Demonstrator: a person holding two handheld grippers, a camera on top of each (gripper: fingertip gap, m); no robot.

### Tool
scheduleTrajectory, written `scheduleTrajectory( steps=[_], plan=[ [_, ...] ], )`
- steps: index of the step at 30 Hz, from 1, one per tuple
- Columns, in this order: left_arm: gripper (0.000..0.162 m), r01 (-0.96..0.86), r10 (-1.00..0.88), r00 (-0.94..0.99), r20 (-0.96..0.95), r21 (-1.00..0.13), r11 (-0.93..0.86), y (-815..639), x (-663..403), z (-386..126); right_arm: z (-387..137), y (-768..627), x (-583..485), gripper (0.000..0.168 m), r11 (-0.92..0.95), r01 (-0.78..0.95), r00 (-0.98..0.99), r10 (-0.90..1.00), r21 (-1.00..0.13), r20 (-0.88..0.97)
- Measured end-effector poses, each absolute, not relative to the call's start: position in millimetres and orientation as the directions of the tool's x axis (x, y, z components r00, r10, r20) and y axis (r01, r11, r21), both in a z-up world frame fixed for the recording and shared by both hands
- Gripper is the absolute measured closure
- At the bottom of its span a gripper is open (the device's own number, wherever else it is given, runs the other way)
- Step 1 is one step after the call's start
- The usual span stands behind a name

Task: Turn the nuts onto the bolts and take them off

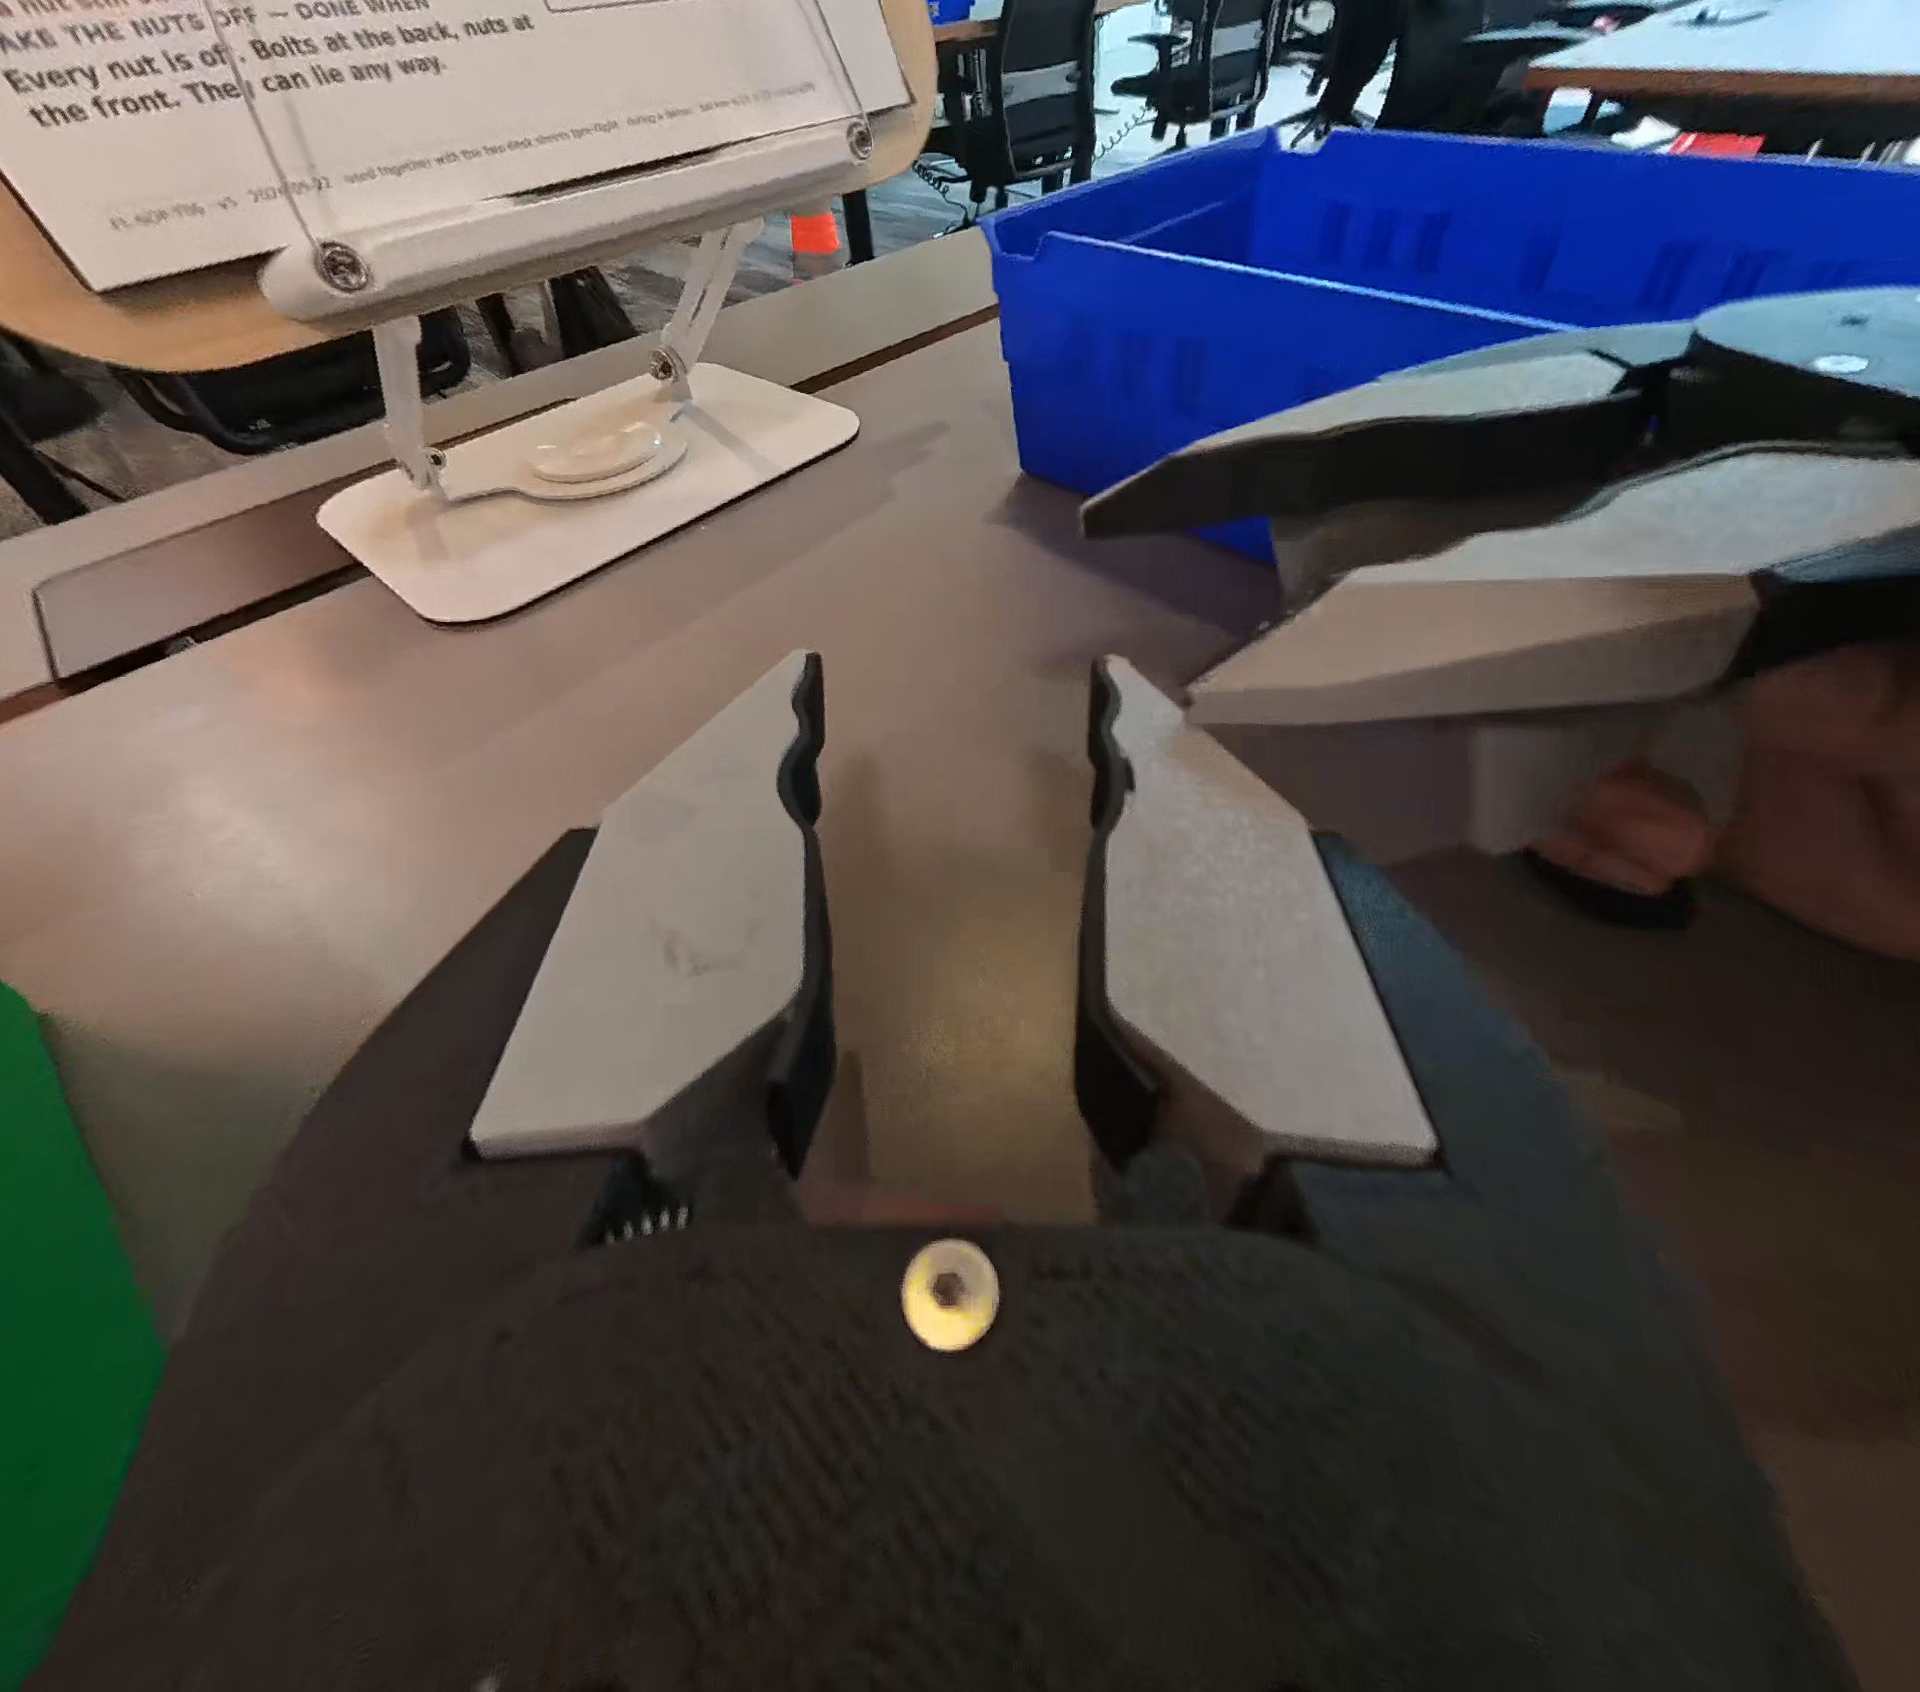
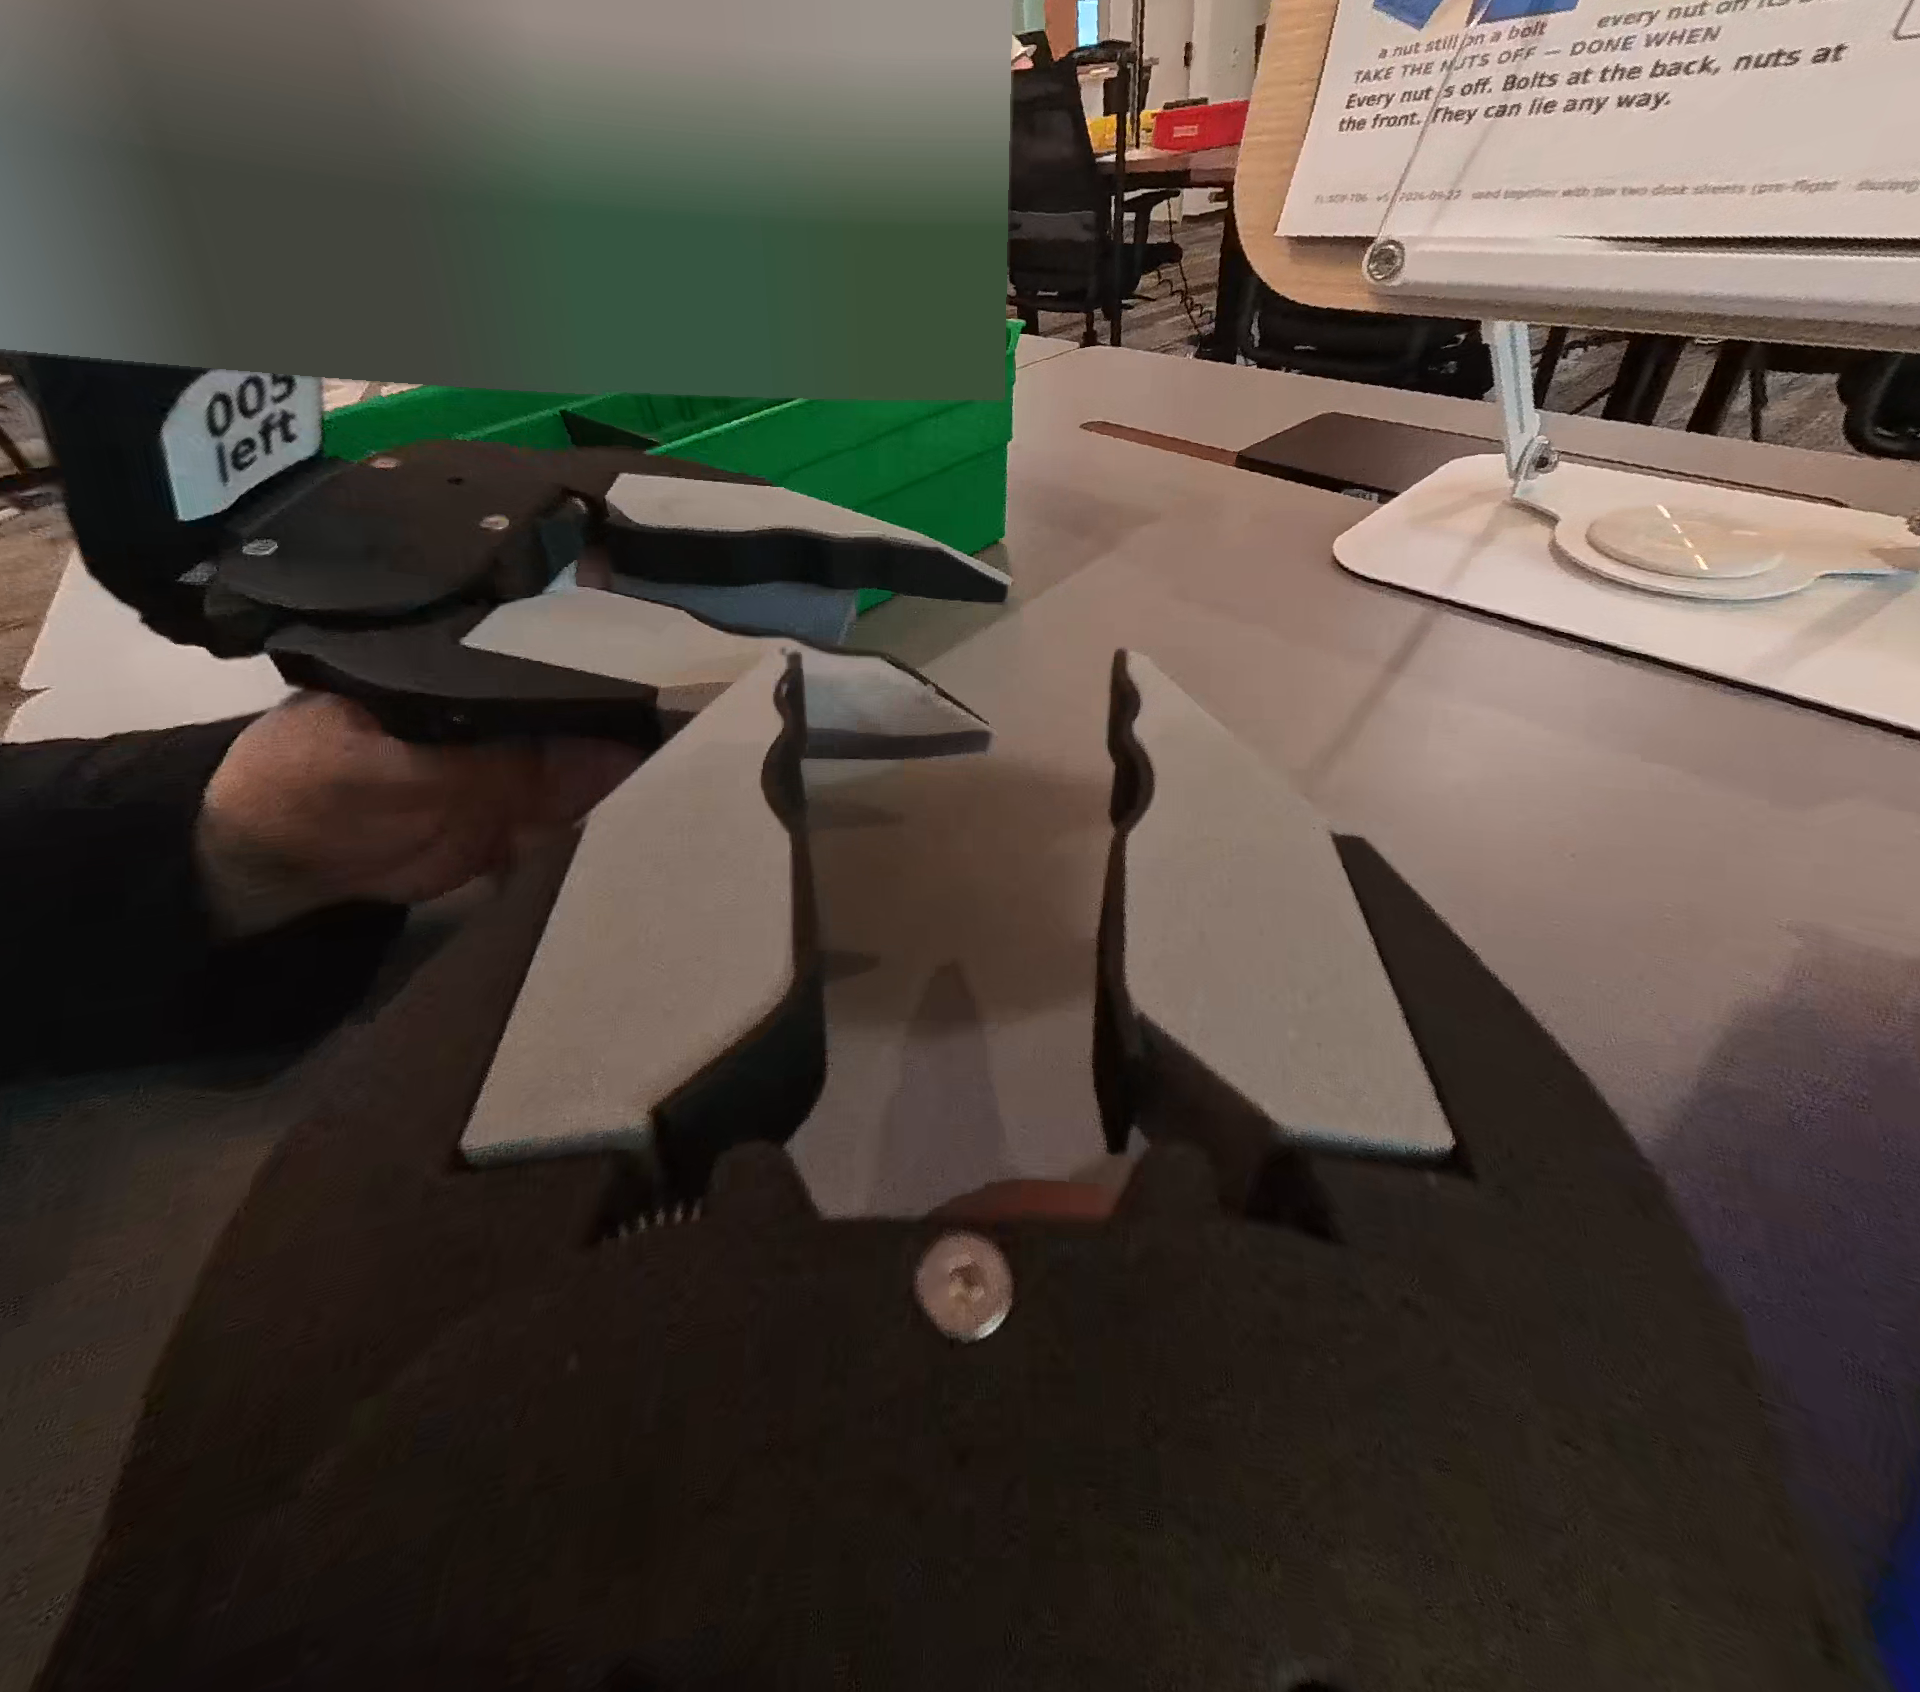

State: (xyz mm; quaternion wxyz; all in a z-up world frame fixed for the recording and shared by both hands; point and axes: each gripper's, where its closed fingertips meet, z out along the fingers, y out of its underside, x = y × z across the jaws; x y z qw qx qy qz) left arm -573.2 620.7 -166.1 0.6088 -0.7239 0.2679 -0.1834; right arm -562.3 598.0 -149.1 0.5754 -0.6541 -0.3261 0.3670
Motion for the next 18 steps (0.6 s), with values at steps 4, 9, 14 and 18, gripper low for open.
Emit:
scheduleTrajectory(
  steps=[4, 9, 14, 18],
  plan=[
    [0.116, -0.142, -0.601, 0.798, -0.047, -0.984, -0.111, 620, -576, -163, -144, 595, -559, 0.112, -0.145, -0.037, 0.520, 0.842, -0.989, -0.143],
    [0.114, -0.152, -0.612, 0.791, -0.004, -0.970, -0.190, 616, -573, -173, -138, 587, -557, 0.113, -0.082, -0.016, 0.521, 0.850, -0.997, -0.078],
    [0.110, -0.212, -0.638, 0.769, -0.025, -0.952, -0.219, 612, -564, -182, -124, 582, -556, 0.112, 0.026, -0.012, 0.552, 0.834, -1.000, 0.015],
    [0.112, -0.188, -0.630, 0.776, -0.024, -0.963, -0.194, 612, -567, -177, -116, 585, -550, 0.106, 0.062, -0.035, 0.586, 0.810, -0.997, 0.029]
  ],
)
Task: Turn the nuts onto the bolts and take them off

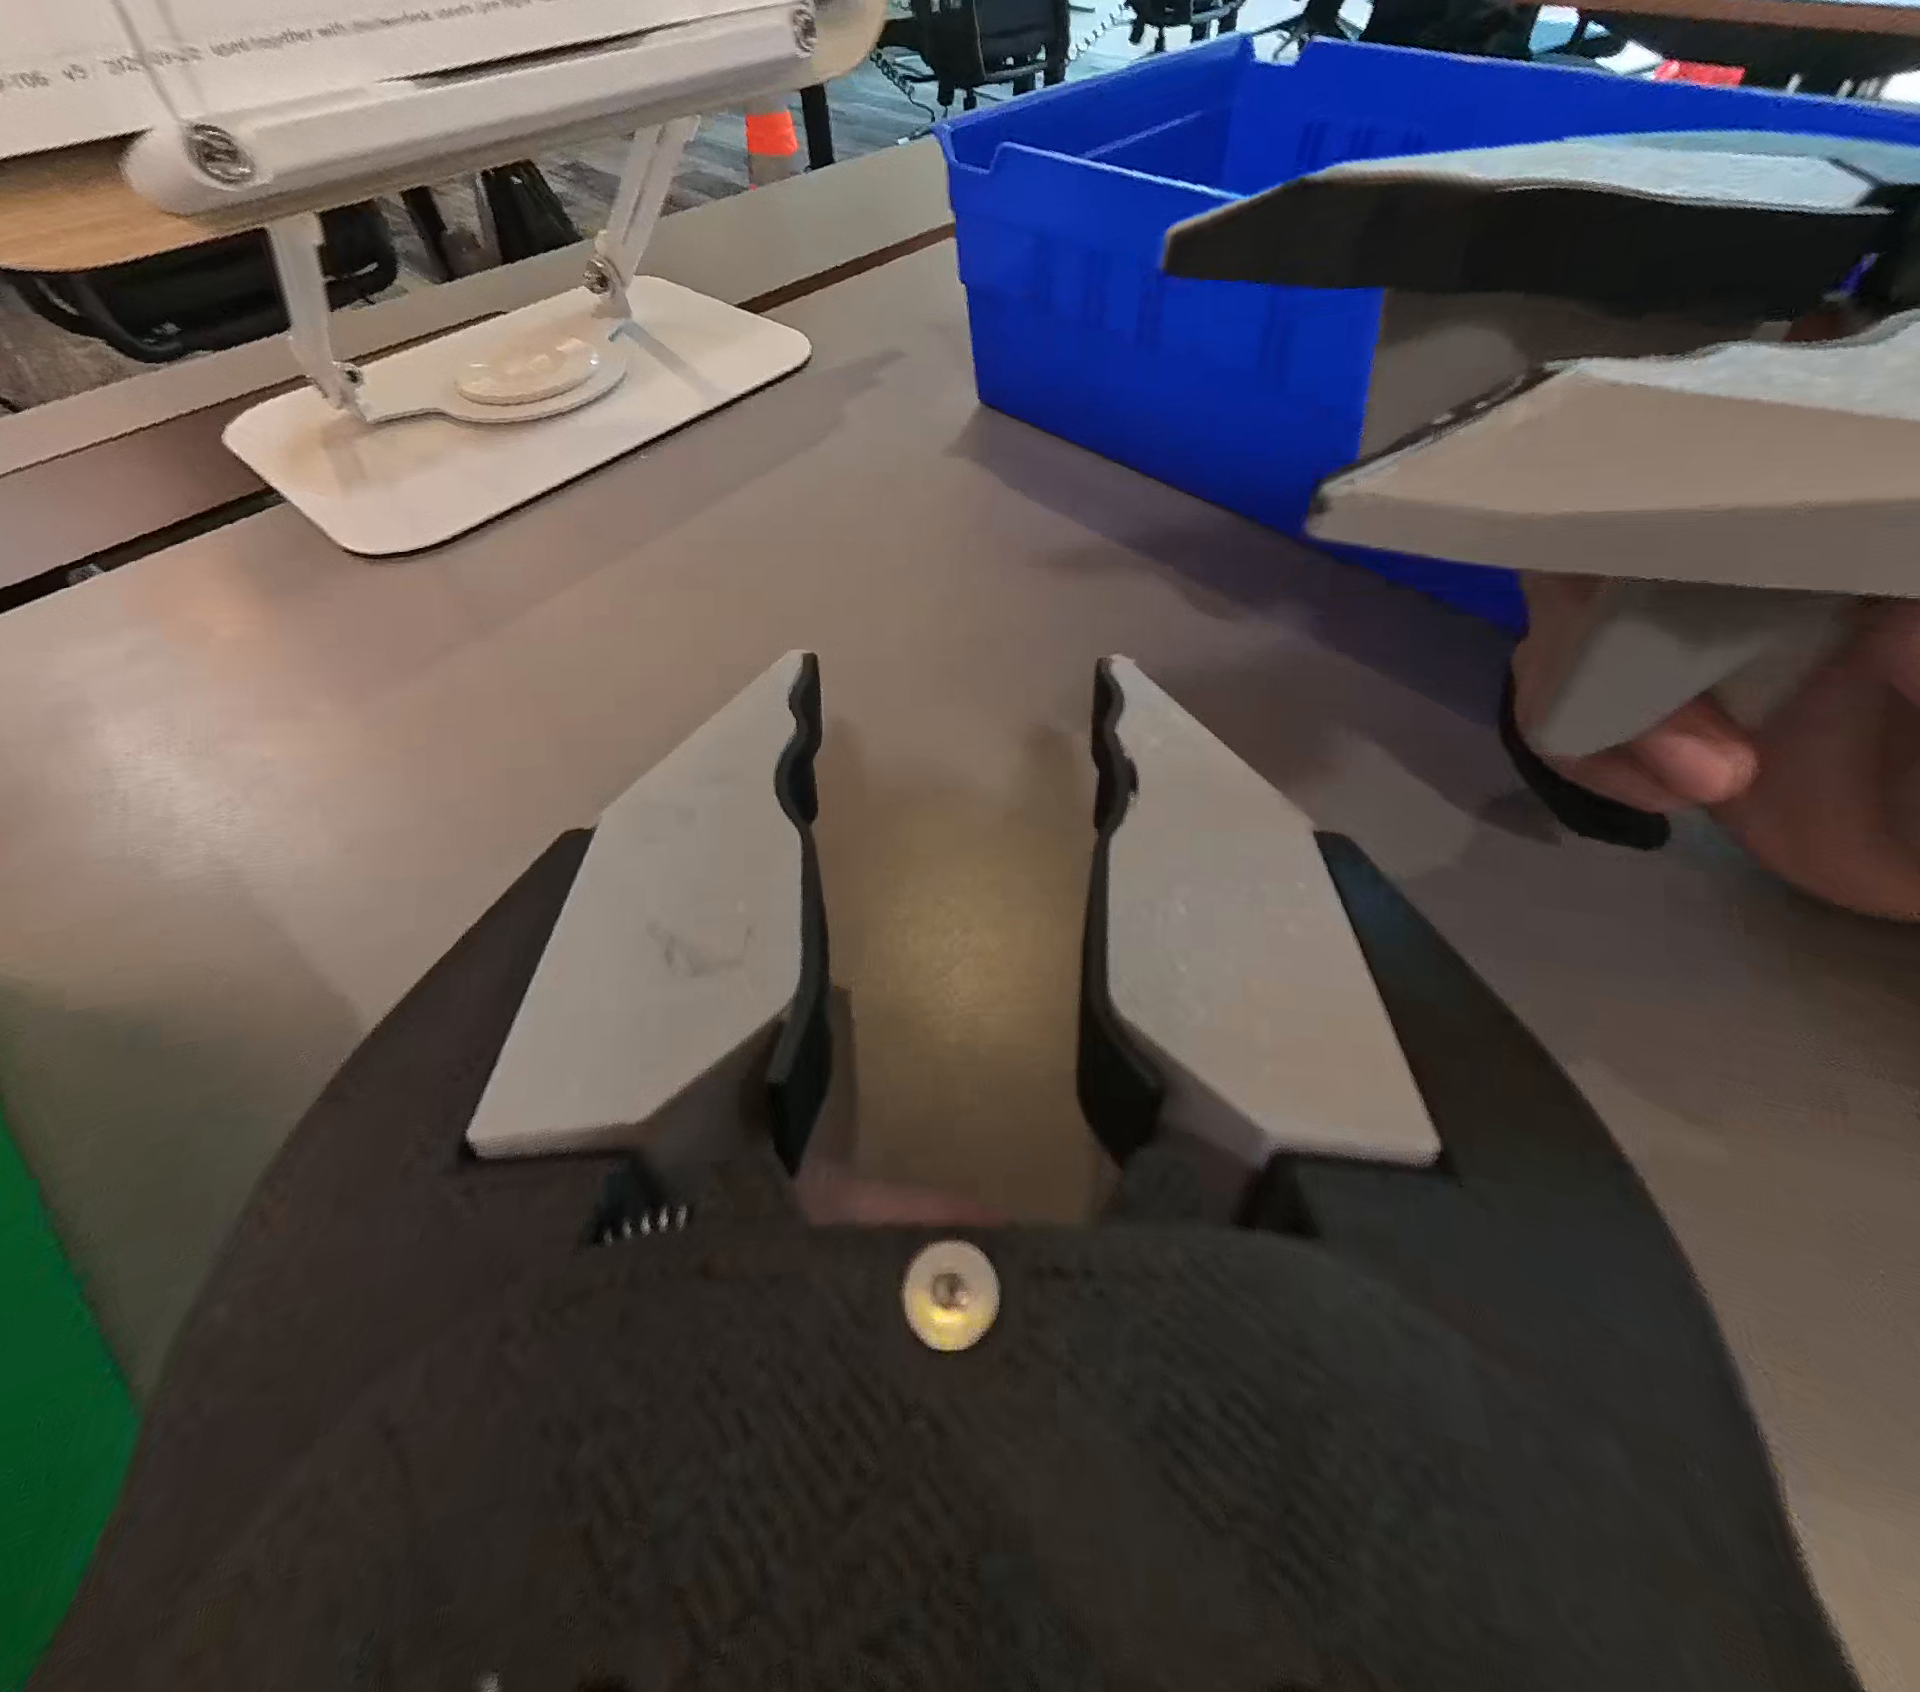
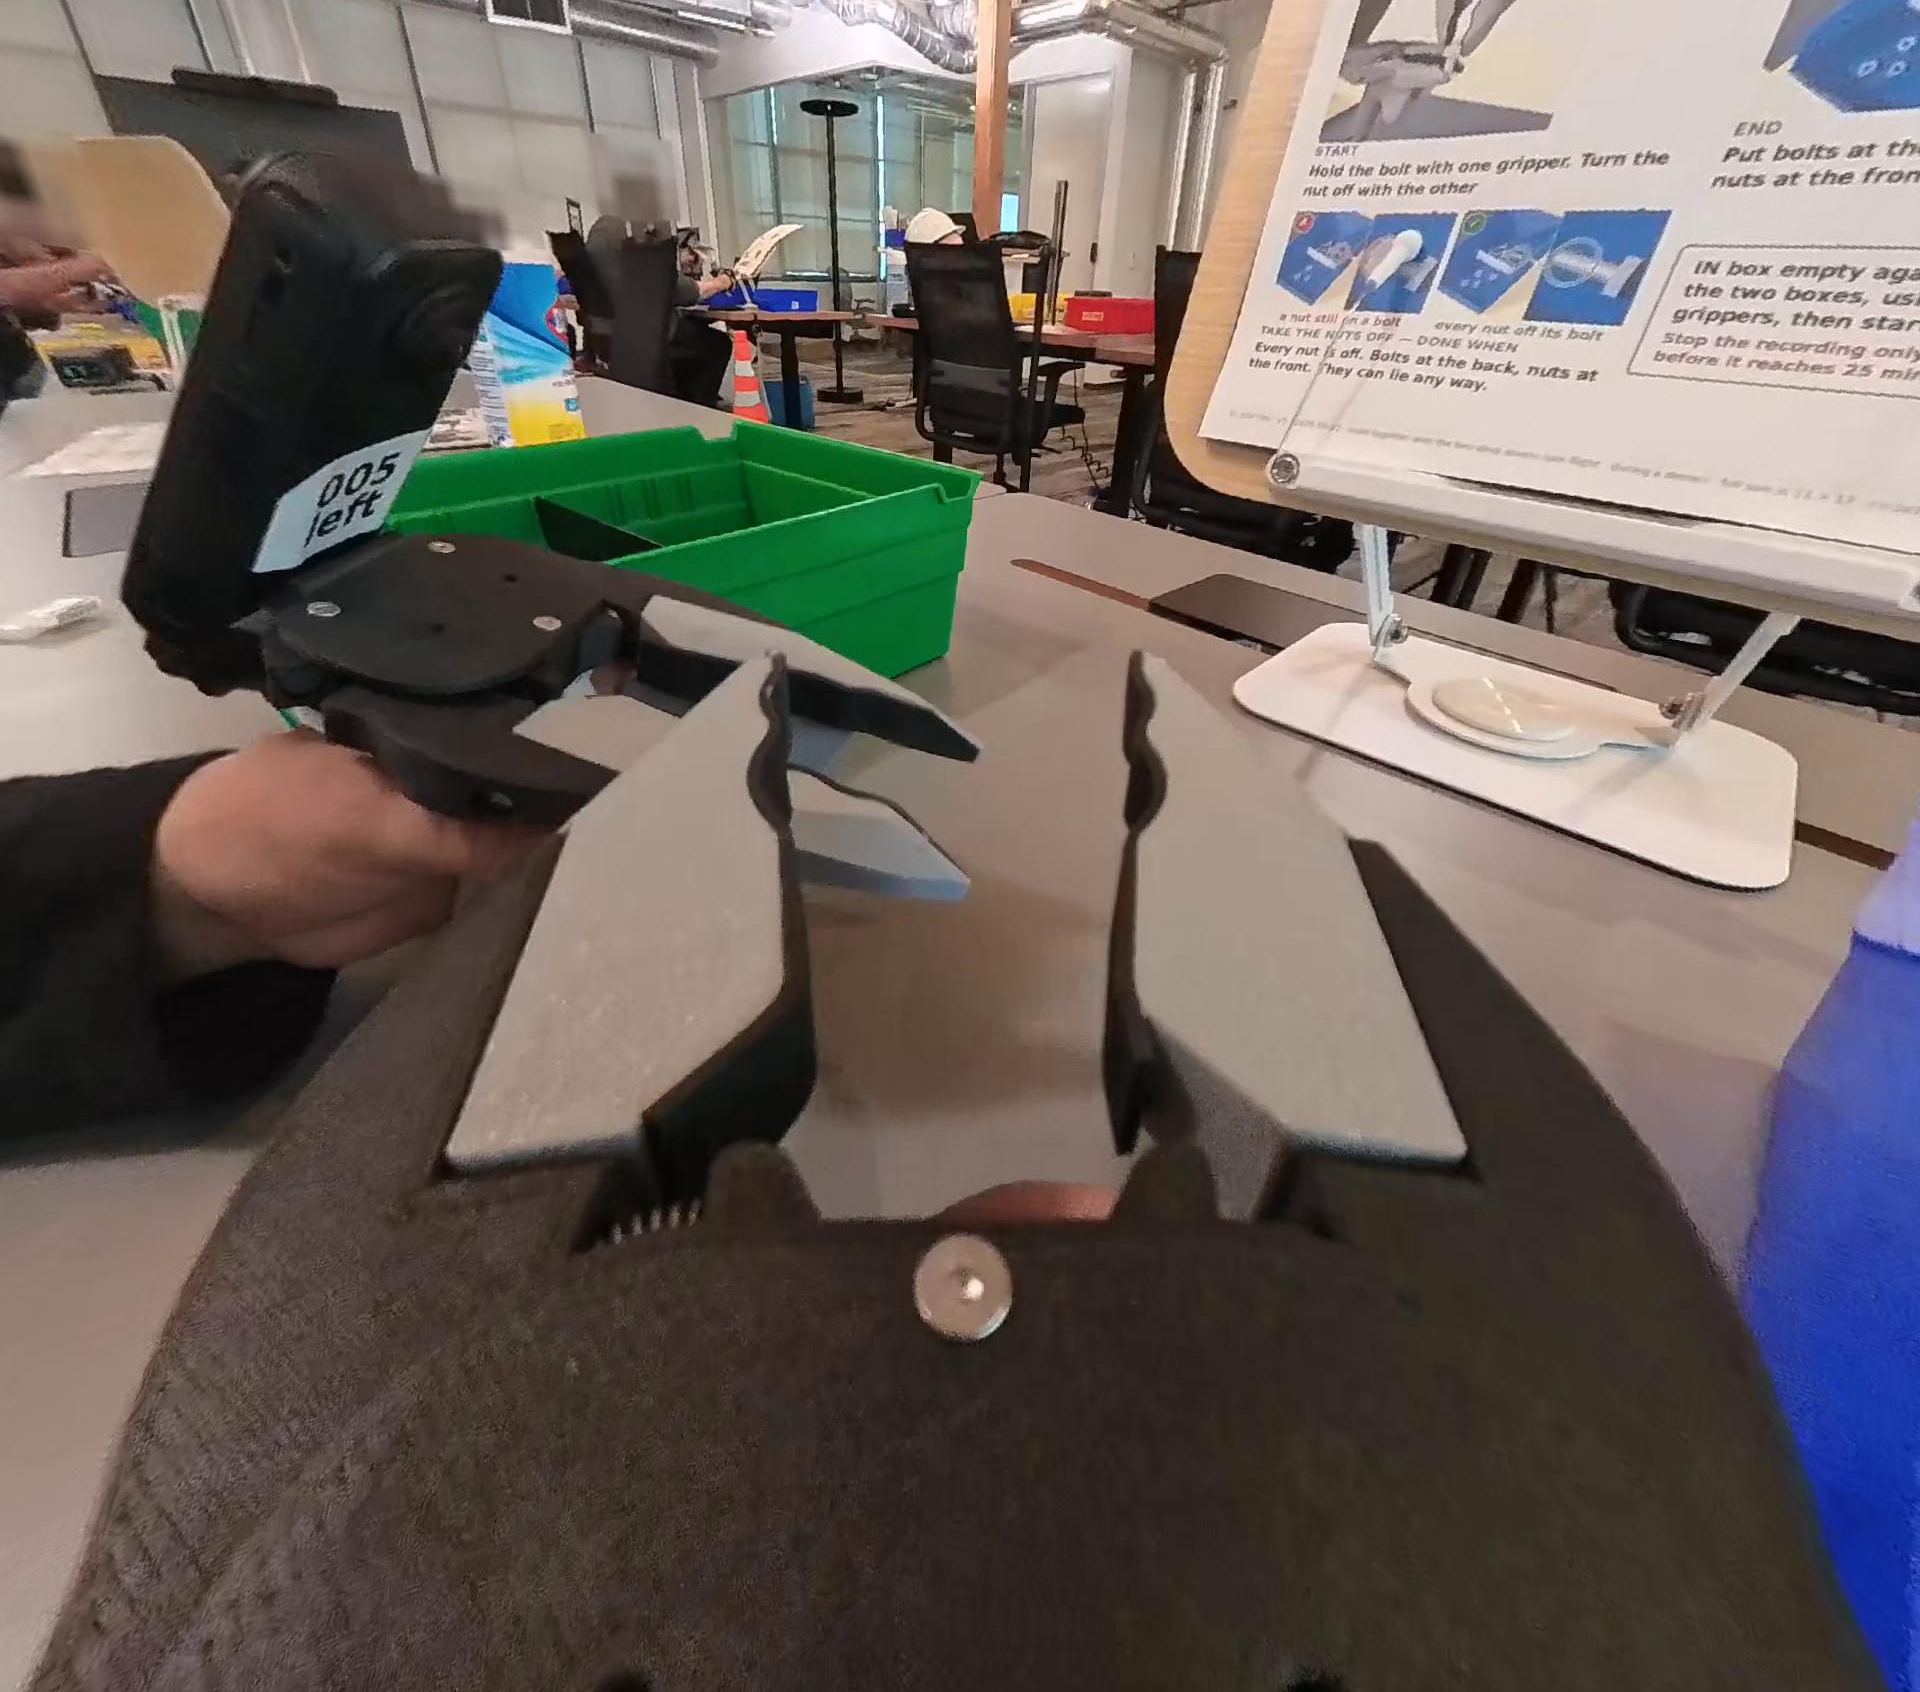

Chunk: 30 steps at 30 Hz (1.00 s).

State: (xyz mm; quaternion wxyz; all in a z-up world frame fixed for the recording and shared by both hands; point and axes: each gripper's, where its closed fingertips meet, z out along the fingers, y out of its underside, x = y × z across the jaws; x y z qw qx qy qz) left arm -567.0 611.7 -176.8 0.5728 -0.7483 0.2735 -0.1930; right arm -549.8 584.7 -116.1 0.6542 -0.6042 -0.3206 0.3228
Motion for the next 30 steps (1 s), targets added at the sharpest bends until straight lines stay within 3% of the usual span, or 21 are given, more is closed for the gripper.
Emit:
scheduleTrajectory(
  steps=[7, 13, 20, 30],
  plan=[
    [0.112, -0.138, -0.618, 0.786, 0.032, -0.964, -0.226, 616, -572, -176, -130, 602, -542, 0.101, 0.033, 0.029, 0.647, 0.762, -0.999, 0.044],
    [0.112, -0.179, -0.630, 0.777, 0.012, -0.954, -0.239, 616, -571, -181, -144, 604, -556, 0.096, -0.023, 0.062, 0.584, 0.812, -0.998, 0.018],
    [0.112, -0.230, -0.620, 0.783, -0.049, -0.949, -0.216, 615, -571, -183, -155, 614, -568, 0.100, -0.055, 0.104, 0.555, 0.832, -0.993, 0.012],
    [0.114, -0.180, -0.729, 0.683, 0.047, -0.956, -0.230, 606, -570, -180, -155, 629, -581, 0.101, -0.030, 0.122, 0.472, 0.881, -0.992, 0.032]
  ],
)
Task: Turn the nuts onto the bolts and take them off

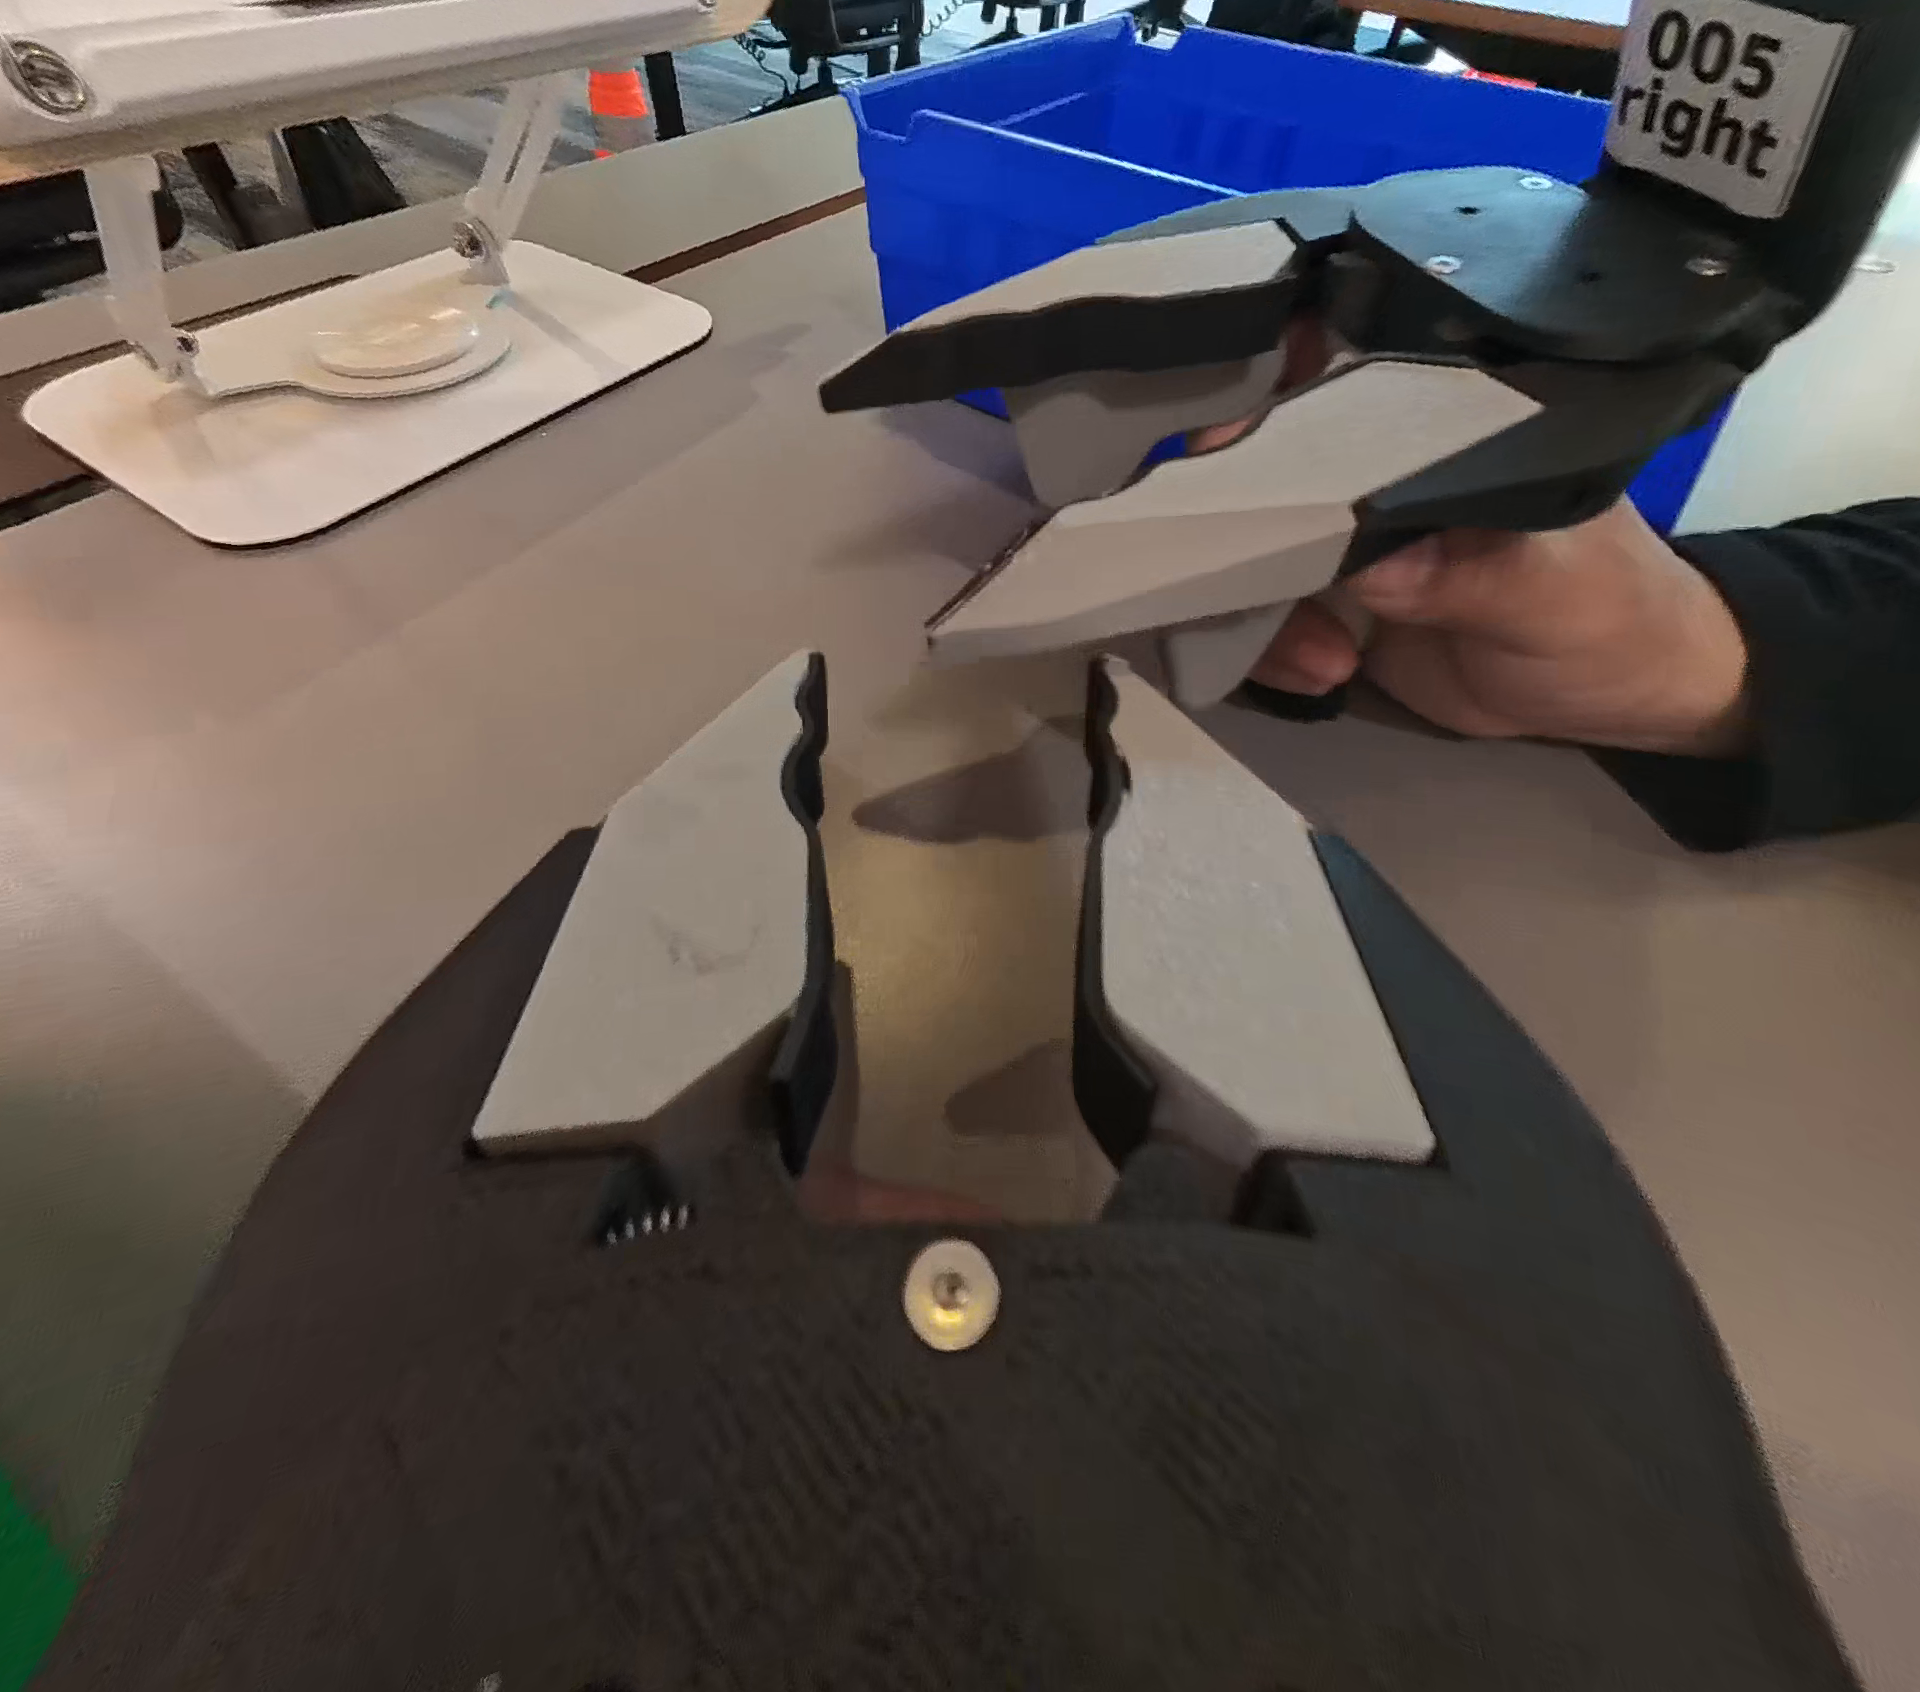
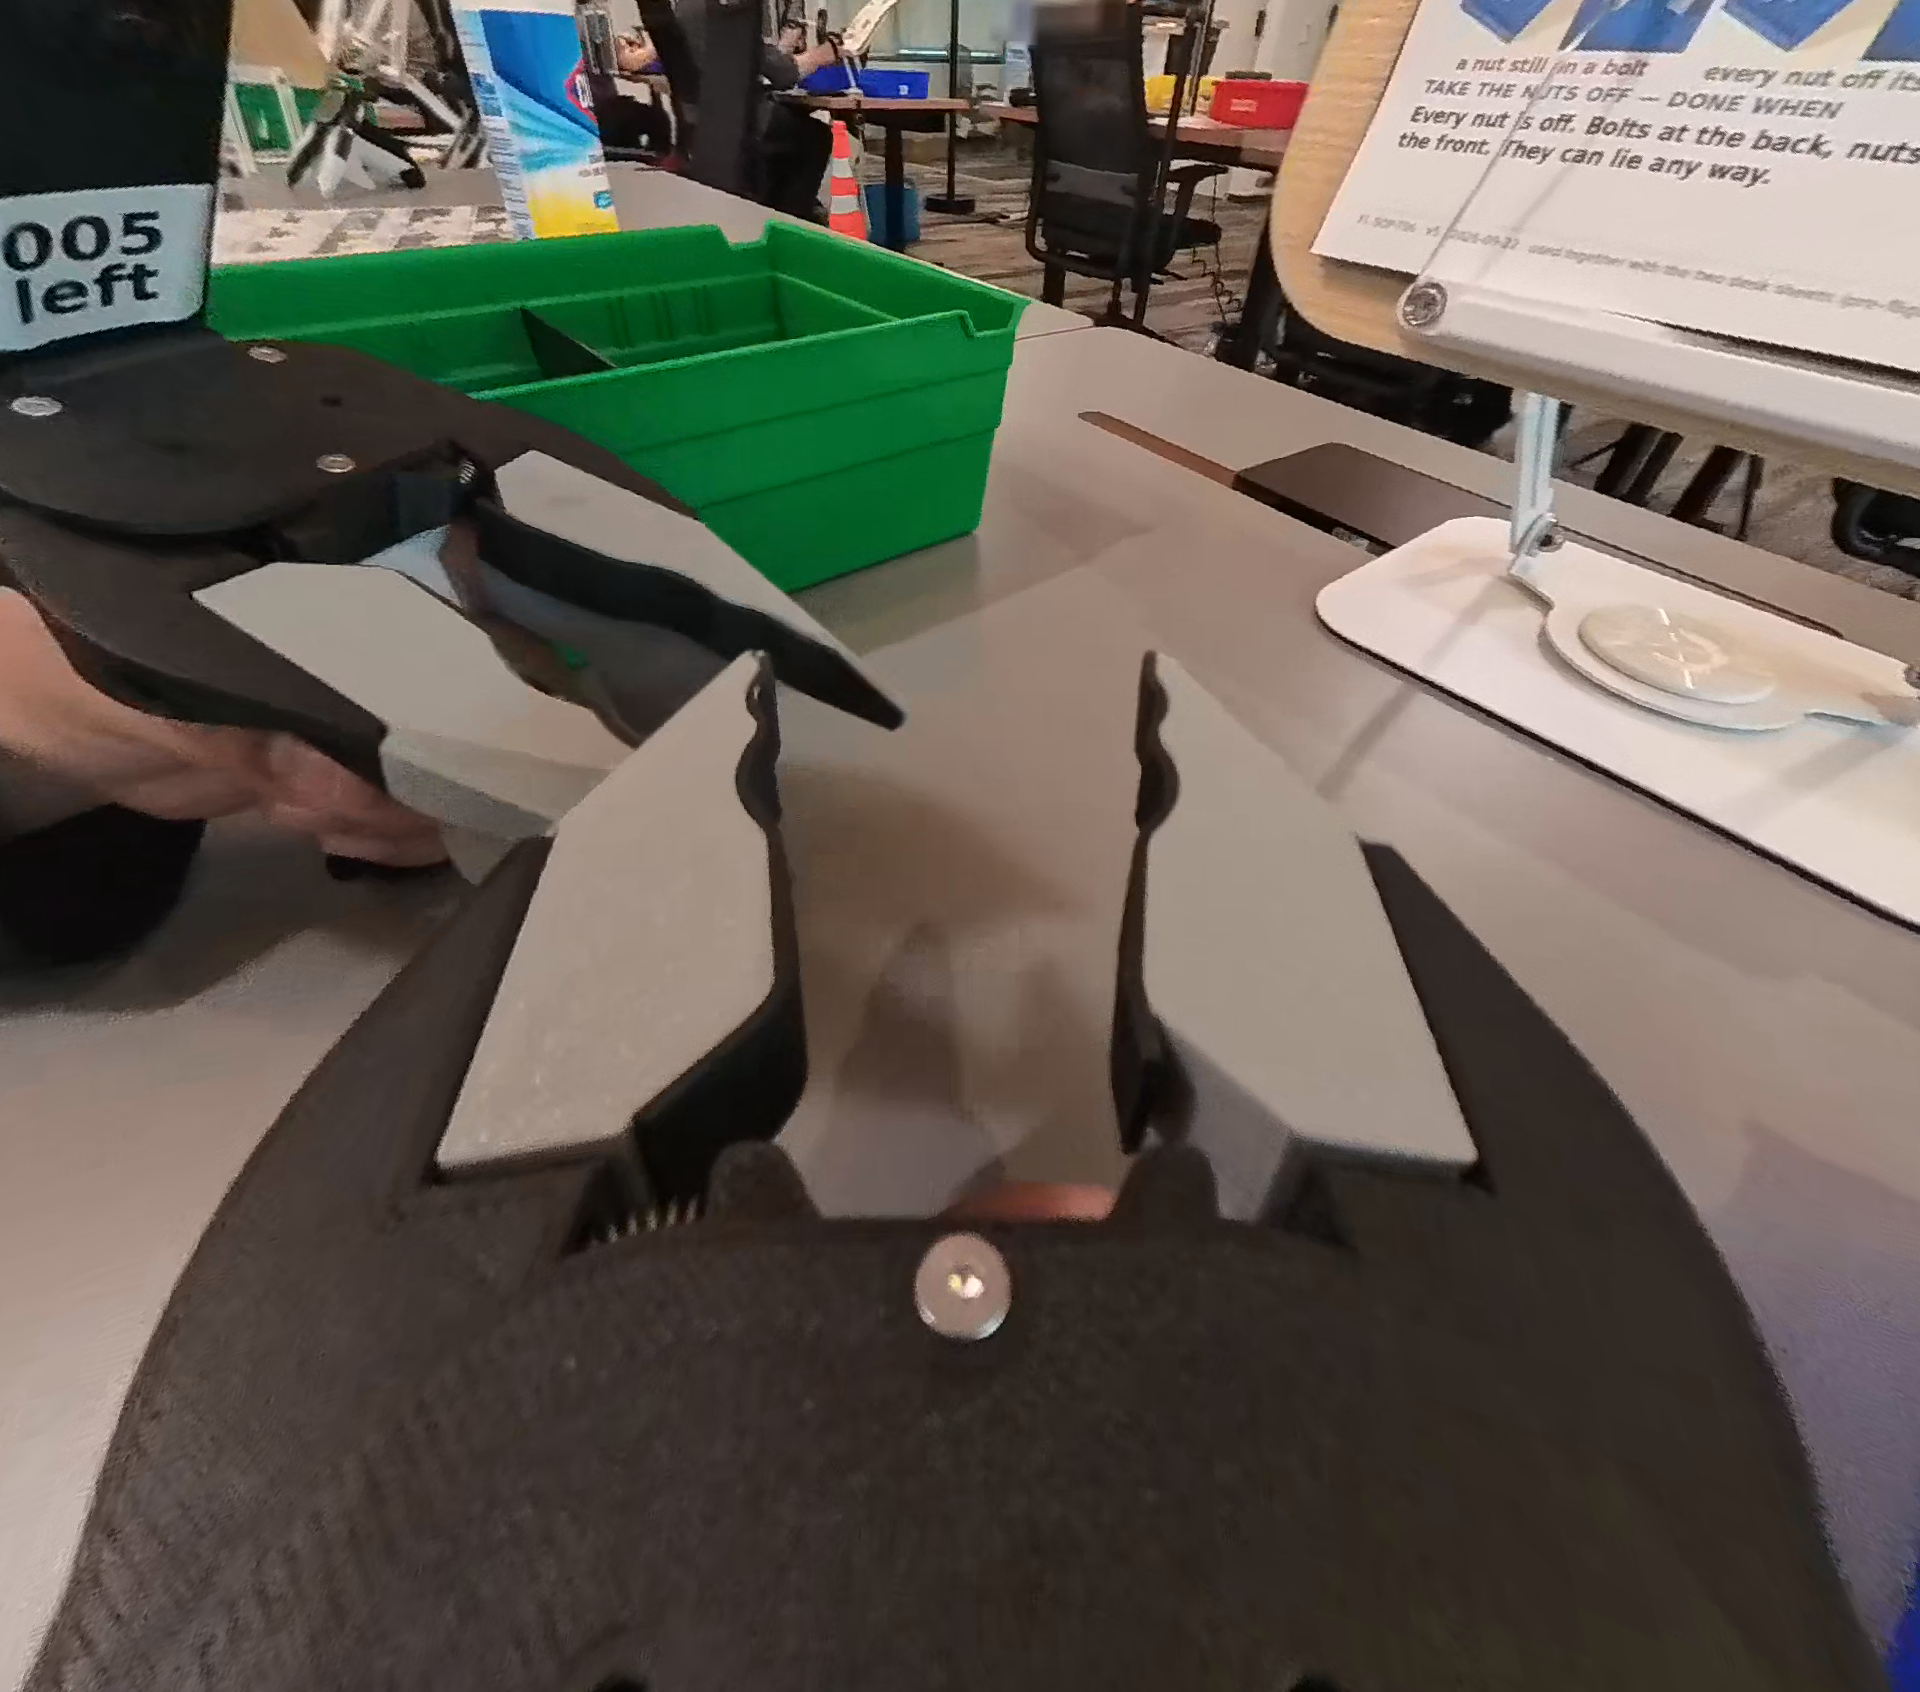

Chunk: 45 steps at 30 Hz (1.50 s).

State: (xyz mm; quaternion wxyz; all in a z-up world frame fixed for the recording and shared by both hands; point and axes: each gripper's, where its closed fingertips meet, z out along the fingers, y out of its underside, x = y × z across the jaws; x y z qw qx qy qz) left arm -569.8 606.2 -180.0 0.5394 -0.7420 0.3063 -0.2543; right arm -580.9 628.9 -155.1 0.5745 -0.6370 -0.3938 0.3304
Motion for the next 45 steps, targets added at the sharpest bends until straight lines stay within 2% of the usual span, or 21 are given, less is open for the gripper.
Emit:
scheduleTrajectory(
  steps=[7, 12, 15, 17, 19, 21, 25, 29, 33, 35, 37, 38, 42, 45],
  plan=[
    [0.113, -0.219, -0.713, 0.701, -0.004, -0.953, -0.211, 599, -575, -181, -151, 633, -569, 0.101, -0.030, 0.103, 0.503, 0.864, -0.994, 0.026],
    [0.112, -0.083, -0.743, 0.663, 0.088, -0.979, -0.189, 546, -569, -149, -148, 619, -570, 0.104, 0.047, 0.143, 0.490, 0.865, -0.989, 0.112],
    [0.116, 0.052, -0.678, 0.721, 0.147, -0.986, -0.157, 532, -604, -102, -146, 616, -572, 0.105, 0.059, 0.142, 0.488, 0.864, -0.988, 0.122],
    [0.122, 0.112, -0.571, 0.798, 0.196, -0.978, -0.178, 539, -647, -70, -147, 616, -574, 0.105, 0.053, 0.141, 0.485, 0.867, -0.989, 0.116],
    [0.118, 0.031, -0.397, 0.911, 0.114, -0.977, -0.209, 561, -702, -55, -150, 618, -576, 0.105, 0.036, 0.143, 0.478, 0.872, -0.989, 0.101],
    [0.122, -0.089, -0.288, 0.958, -0.010, -0.961, -0.263, 591, -745, -50, -153, 619, -577, 0.106, 0.016, 0.142, 0.475, 0.876, -0.990, 0.082],
    [0.119, -0.222, -0.270, 0.960, -0.076, -0.795, -0.565, 658, -793, -96, -153, 622, -575, 0.106, -0.012, 0.129, 0.479, 0.876, -0.992, 0.052],
    [0.123, -0.328, -0.367, 0.930, -0.025, -0.509, -0.796, 692, -801, -174, -155, 624, -574, 0.106, -0.042, 0.114, 0.480, 0.877, -0.993, 0.018],
    [0.122, -0.426, -0.400, 0.904, -0.151, -0.267, -0.864, 706, -829, -224, -155, 625, -573, 0.105, -0.054, 0.105, 0.476, 0.879, -0.993, 0.002],
    [0.123, -0.432, -0.407, 0.901, -0.150, -0.230, -0.872, 712, -832, -236, -155, 625, -574, 0.105, -0.056, 0.104, 0.475, 0.880, -0.993, 0.000],
    [0.132, -0.422, -0.403, 0.906, -0.133, -0.194, -0.885, 713, -835, -248, -156, 624, -575, 0.105, -0.057, 0.110, 0.468, 0.884, -0.992, 0.001],
    [0.154, -0.402, -0.398, 0.915, -0.069, -0.241, -0.883, 717, -826, -248, -156, 624, -575, 0.105, -0.057, 0.113, 0.466, 0.885, -0.992, 0.002],
    [0.155, -0.448, -0.434, 0.894, -0.113, -0.243, -0.860, 715, -831, -244, -155, 623, -575, 0.106, -0.054, 0.109, 0.463, 0.886, -0.993, 0.002],
    [0.155, -0.398, -0.397, 0.913, -0.093, -0.421, -0.815, 718, -824, -207, -153, 620, -573, 0.106, -0.053, 0.105, 0.456, 0.890, -0.993, 0.001]
  ],
)
